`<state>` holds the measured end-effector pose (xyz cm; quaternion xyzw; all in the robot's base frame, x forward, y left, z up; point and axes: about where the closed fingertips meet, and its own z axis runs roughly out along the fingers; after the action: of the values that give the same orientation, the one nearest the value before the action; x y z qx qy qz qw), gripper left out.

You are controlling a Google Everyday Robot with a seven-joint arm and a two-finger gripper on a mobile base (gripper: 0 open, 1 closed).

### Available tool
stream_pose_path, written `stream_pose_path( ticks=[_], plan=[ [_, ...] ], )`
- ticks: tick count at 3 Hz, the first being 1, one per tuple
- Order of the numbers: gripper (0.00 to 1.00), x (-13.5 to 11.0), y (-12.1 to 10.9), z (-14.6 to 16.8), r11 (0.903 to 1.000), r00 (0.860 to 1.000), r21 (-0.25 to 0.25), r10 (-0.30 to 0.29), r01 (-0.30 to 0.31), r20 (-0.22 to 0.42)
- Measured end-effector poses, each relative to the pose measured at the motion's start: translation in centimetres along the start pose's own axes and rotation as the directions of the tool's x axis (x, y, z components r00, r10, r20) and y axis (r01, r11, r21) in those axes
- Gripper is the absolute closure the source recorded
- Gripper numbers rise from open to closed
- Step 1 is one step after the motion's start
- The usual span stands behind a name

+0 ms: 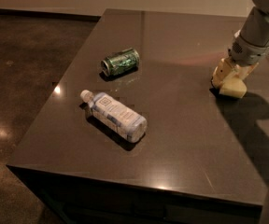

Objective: Pick sponge

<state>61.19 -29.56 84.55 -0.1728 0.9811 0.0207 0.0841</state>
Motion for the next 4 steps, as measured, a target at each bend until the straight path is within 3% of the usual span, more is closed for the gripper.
stream_pose_path(
  ticks=[1,2,4],
  plan=[
    [0.87,-0.8,0.6,-1.4,0.9992,0.999,-0.015,-0.037,0.038,0.032],
    [1.0,-1.9,1.5,-3.5,0.9959,0.994,-0.024,-0.085,0.087,0.074],
    [1.0,-4.0,4.0,-8.3,0.9772,0.966,-0.036,-0.201,0.209,0.165]
  ],
)
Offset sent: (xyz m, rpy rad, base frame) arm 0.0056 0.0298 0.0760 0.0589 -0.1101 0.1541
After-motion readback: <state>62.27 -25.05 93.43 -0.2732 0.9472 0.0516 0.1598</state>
